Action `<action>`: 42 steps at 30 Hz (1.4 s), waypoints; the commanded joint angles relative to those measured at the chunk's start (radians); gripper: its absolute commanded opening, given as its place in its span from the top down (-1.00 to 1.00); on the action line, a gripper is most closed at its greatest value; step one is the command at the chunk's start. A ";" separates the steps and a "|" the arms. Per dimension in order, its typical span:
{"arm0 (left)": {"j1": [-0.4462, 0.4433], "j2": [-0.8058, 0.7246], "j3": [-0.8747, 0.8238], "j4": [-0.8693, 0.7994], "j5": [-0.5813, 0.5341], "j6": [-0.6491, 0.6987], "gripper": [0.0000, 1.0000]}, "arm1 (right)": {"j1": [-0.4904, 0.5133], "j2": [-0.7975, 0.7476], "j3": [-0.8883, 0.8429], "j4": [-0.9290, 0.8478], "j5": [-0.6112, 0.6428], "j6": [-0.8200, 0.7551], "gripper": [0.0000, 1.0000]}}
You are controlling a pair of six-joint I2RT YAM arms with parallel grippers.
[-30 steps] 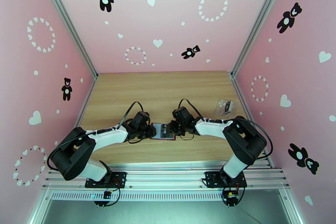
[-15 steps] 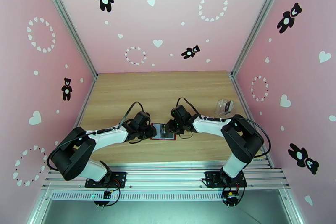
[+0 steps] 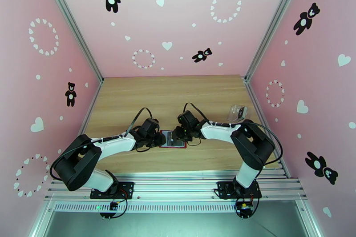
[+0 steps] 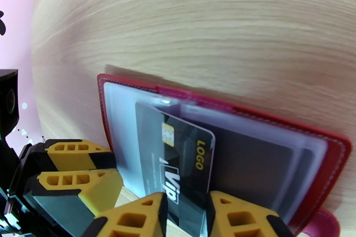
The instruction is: Put the credit cards into the card holder
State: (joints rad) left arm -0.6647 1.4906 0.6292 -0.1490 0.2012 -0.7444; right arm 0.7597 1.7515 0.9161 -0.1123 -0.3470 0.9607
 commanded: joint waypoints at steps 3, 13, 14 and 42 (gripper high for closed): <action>-0.009 -0.002 -0.009 0.006 0.001 0.007 0.38 | 0.021 0.039 0.037 -0.011 -0.015 0.006 0.38; -0.012 -0.005 -0.010 0.009 0.005 0.007 0.38 | 0.056 0.076 0.081 0.002 -0.020 0.025 0.45; -0.011 -0.007 -0.011 0.010 0.005 0.005 0.38 | 0.058 0.078 0.084 0.003 -0.022 0.029 0.46; -0.011 -0.236 -0.058 -0.082 -0.108 -0.003 0.36 | 0.066 -0.121 0.129 -0.242 0.167 -0.103 0.28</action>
State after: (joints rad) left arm -0.6712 1.2961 0.5896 -0.1925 0.1432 -0.7448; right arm 0.8188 1.6604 1.0233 -0.2825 -0.2272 0.8970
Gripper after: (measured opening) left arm 0.321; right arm 0.360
